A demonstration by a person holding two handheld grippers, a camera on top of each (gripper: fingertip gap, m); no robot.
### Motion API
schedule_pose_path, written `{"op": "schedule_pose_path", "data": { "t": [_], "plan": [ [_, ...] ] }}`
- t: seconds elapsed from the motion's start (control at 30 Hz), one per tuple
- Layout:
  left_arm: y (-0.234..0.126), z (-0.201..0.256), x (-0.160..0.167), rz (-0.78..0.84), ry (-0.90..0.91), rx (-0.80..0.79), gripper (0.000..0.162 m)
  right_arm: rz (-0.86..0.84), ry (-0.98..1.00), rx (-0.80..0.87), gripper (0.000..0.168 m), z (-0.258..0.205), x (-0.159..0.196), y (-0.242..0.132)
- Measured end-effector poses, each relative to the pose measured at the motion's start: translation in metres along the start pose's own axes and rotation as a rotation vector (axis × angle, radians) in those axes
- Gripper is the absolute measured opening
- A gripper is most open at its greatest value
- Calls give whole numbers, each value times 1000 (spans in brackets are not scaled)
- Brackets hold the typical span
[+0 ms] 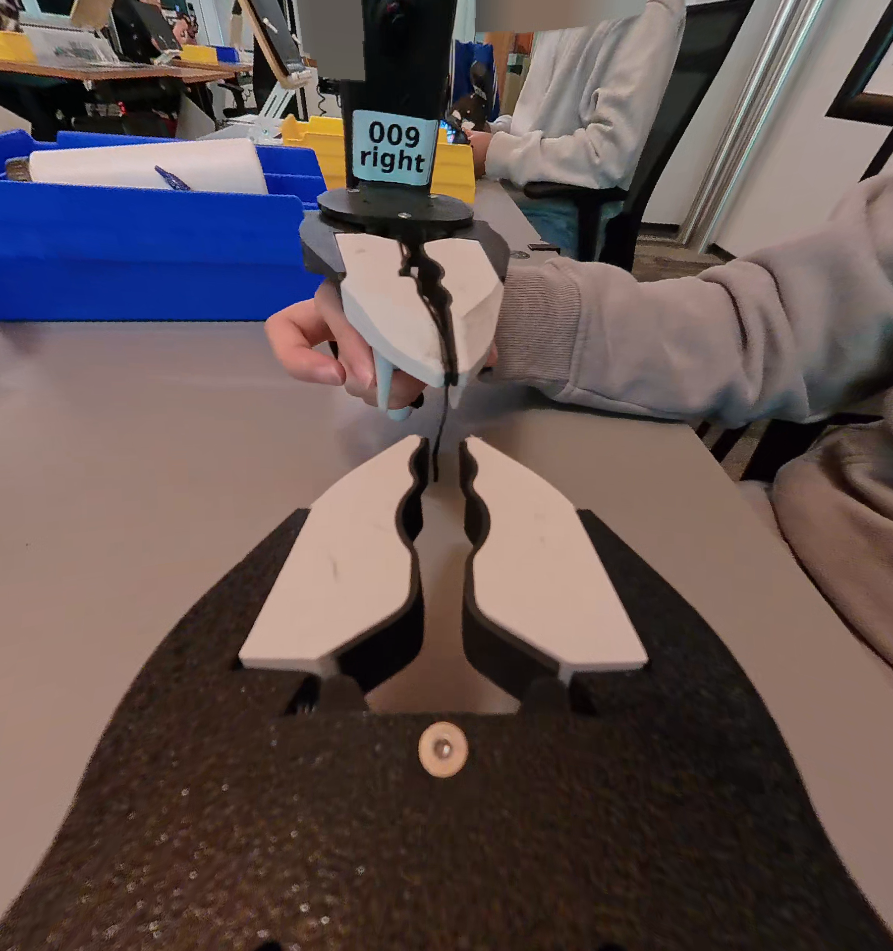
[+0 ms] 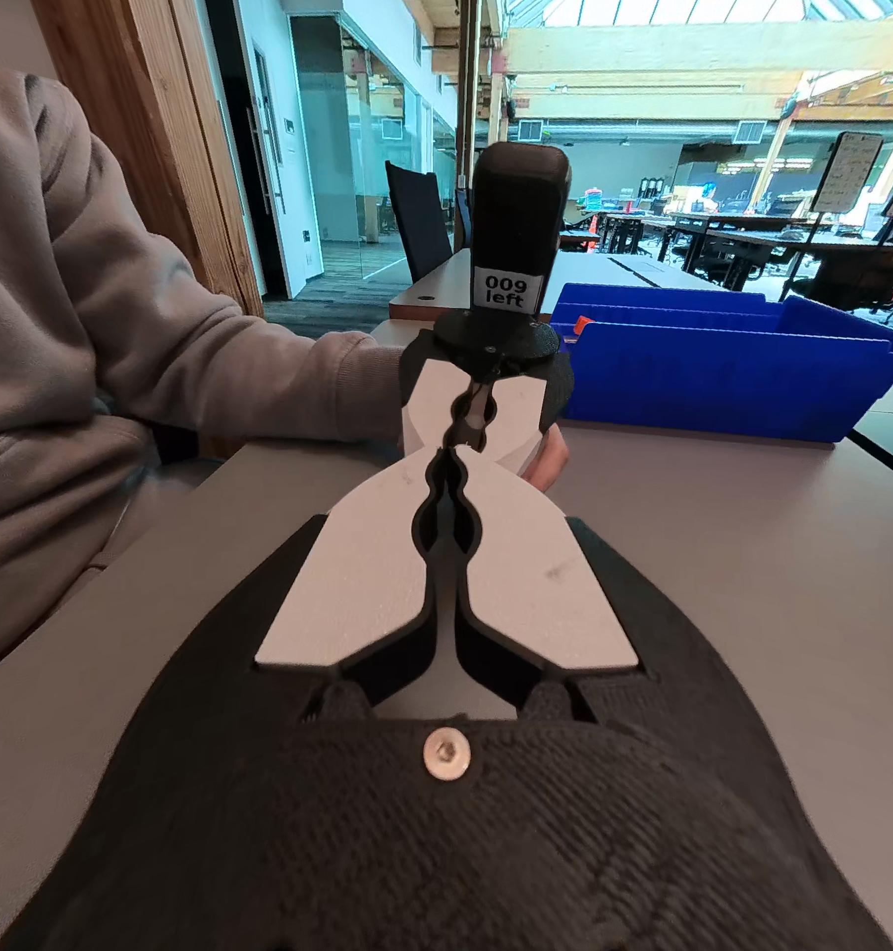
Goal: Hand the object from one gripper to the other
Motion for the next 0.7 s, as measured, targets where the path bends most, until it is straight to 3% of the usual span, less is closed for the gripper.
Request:
{"op": "schedule_pose_path", "data": {
  "t": [0.2,0.3,0.37,0.43,0.53,0.7],
  "plan": [
    [-1,-14,2,-16,48,-101,1,14,-18,116,0,14,0,-3],
    [-9,-43,5,-80,148,-363,1,103,58,246,14,33,-8,-8],
    [-23,-64,2,-167,389,-629,1,181,204,286,27,44,-12,-9],
    [-31,-67,-6,-261,672,-796,1,262,392,262,38,51,-15,-10],
    [-29,-68,-11,-384,907,-905,0,366,642,231,50,63,-12,-14],
    [-34,-66,-26,-479,1226,-1035,1,442,895,23,50,55,-16,-13]
  ]
}}
Point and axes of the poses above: each gripper's, where its closed fingertips meet, y out along the fingers, x out of its underside, z = x × y across the jaws, the point moved 2 cm from there along -y, back along the fingers, and after that the axes turned 9 degrees about y, right-handed, at the moved point
